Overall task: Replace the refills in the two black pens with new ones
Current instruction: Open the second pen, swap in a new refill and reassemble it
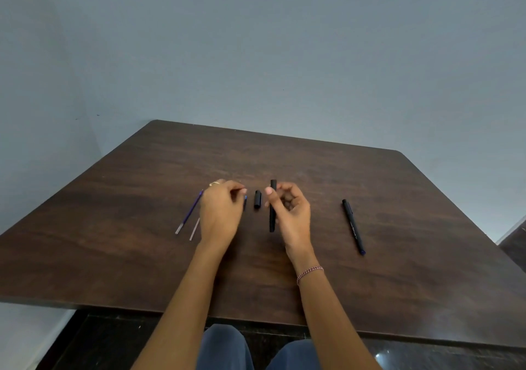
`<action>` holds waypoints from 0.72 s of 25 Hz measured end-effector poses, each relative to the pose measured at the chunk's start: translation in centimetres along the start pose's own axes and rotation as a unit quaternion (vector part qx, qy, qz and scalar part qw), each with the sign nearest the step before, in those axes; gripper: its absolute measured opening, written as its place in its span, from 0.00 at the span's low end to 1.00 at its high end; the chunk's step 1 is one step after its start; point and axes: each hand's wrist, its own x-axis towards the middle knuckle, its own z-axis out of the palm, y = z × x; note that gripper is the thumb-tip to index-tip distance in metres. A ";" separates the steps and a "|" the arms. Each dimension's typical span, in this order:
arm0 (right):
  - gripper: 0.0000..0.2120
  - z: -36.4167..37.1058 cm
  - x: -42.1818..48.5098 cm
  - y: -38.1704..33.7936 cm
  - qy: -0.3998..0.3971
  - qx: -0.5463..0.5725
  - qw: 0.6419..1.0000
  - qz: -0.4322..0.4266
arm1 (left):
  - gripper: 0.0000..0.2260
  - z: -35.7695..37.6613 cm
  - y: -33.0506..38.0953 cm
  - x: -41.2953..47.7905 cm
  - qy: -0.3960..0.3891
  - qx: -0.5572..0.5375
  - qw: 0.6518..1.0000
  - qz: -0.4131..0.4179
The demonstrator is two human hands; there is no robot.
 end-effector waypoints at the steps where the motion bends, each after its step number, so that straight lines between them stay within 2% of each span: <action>1: 0.04 -0.1 0.1 0.0 0.029 0.000 1.000 -0.011 | 0.04 0.5 0.4 -0.5 -0.003 -0.048 0.999 0.008; 4: 0.05 -0.4 0.2 -0.2 0.100 -0.004 0.994 -0.035 | 0.04 1.5 1.2 -2.0 -0.038 -0.199 0.979 0.023; 6: 0.05 -0.5 0.2 -0.3 0.126 -0.016 0.991 -0.043 | 0.06 1.6 1.2 -2.4 -0.065 -0.233 0.969 0.048; 11: 0.07 -0.4 -0.1 -0.6 0.107 -0.044 0.992 -0.046 | 0.11 1.6 1.2 -2.7 -0.096 -0.210 0.970 0.073; 18: 0.08 -0.5 -0.4 -0.1 0.102 -0.068 0.992 -0.034 | 0.09 1.8 1.1 -2.7 -0.084 -0.096 0.986 0.104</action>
